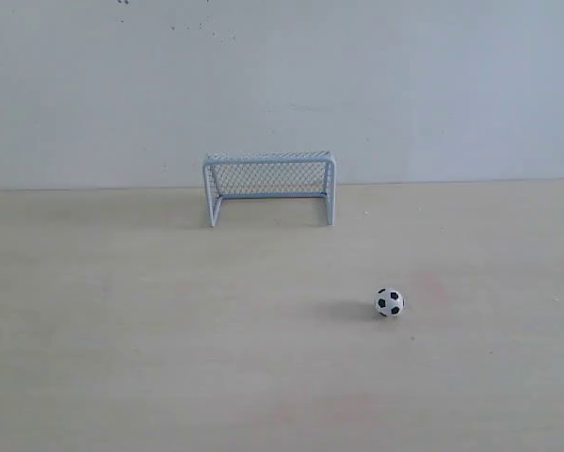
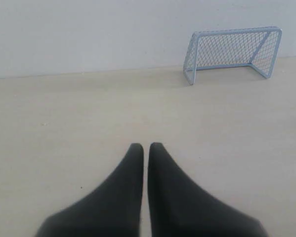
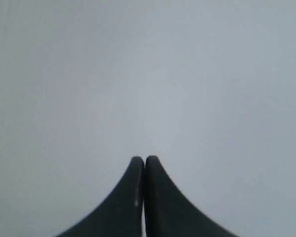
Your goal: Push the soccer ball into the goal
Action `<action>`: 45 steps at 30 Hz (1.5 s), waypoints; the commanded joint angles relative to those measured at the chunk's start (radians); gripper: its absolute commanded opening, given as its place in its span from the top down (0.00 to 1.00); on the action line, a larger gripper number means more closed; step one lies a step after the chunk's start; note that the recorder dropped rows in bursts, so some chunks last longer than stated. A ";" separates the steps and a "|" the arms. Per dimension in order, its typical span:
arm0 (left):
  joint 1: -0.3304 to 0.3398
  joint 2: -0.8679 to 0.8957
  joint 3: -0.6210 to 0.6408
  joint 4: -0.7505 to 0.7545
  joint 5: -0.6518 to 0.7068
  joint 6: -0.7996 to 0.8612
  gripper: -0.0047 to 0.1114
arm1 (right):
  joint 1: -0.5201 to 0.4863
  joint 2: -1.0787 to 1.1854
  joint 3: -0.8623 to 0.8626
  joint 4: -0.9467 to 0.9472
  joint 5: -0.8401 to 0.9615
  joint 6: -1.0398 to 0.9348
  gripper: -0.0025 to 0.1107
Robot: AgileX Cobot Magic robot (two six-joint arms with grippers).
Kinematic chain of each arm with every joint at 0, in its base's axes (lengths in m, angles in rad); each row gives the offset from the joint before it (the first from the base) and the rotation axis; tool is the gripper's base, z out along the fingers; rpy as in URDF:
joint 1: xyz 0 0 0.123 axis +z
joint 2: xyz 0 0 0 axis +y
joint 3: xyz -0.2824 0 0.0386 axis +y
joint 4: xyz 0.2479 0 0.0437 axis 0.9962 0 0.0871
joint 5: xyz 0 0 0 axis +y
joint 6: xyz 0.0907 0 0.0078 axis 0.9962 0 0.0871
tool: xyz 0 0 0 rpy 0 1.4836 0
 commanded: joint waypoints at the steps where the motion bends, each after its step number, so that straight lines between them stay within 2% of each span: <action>1: 0.003 -0.002 0.004 0.002 0.002 0.004 0.92 | 0.004 -0.004 -0.001 0.002 -0.307 0.003 0.98; 3: 0.003 -0.002 0.004 0.002 0.002 0.004 0.92 | 0.004 -0.004 -0.001 0.007 -0.420 0.032 0.98; 5: 0.003 -0.002 0.004 0.002 0.002 0.004 0.92 | 0.004 -0.004 -0.001 -0.014 -0.518 0.160 0.98; 8: 0.003 -0.002 0.004 0.002 0.002 0.004 0.92 | 0.004 -0.004 -0.001 -0.005 -0.583 0.404 0.98; 10: 0.003 -0.002 0.004 0.002 0.002 0.004 0.92 | 0.004 -0.004 -0.001 0.009 -0.578 0.442 0.98; 12: 0.003 -0.002 0.004 0.002 0.002 0.004 0.92 | 0.004 -0.004 -0.040 0.007 -0.500 0.422 0.98; 18: 0.003 -0.002 0.004 0.002 0.002 0.004 0.92 | 0.004 0.031 -0.323 -0.098 0.040 0.372 0.98; 25: 0.003 -0.002 0.004 0.002 0.002 0.004 0.92 | 0.004 0.334 -0.625 -0.102 0.375 0.372 0.98; 28: 0.003 -0.002 0.004 0.002 0.002 0.004 0.92 | 0.004 0.553 -0.783 -0.102 0.682 0.368 0.98; 30: 0.003 -0.002 0.004 0.002 0.002 0.004 0.92 | 0.004 0.661 -0.840 -0.102 0.774 0.350 0.98; 32: 0.003 -0.002 0.004 0.002 0.002 0.004 0.92 | 0.004 0.751 -0.888 -0.102 0.837 0.326 0.98; 37: 0.003 -0.002 0.004 0.002 0.002 0.004 0.92 | 0.004 0.839 -0.897 -0.063 0.830 0.377 0.98; 40: 0.003 -0.002 0.004 0.002 0.002 0.004 0.92 | 0.004 0.835 -0.897 -0.065 0.741 0.338 0.98; 41: 0.003 -0.002 0.004 0.002 0.002 0.004 0.92 | 0.004 0.835 -0.897 -0.065 0.706 0.310 0.98; 43: 0.003 -0.002 0.004 0.002 0.002 0.004 0.92 | 0.004 0.855 -0.916 -0.065 0.671 0.120 0.98; 45: 0.003 -0.002 0.004 0.002 0.002 0.004 0.92 | 0.004 0.902 -0.974 -0.065 0.755 0.048 0.98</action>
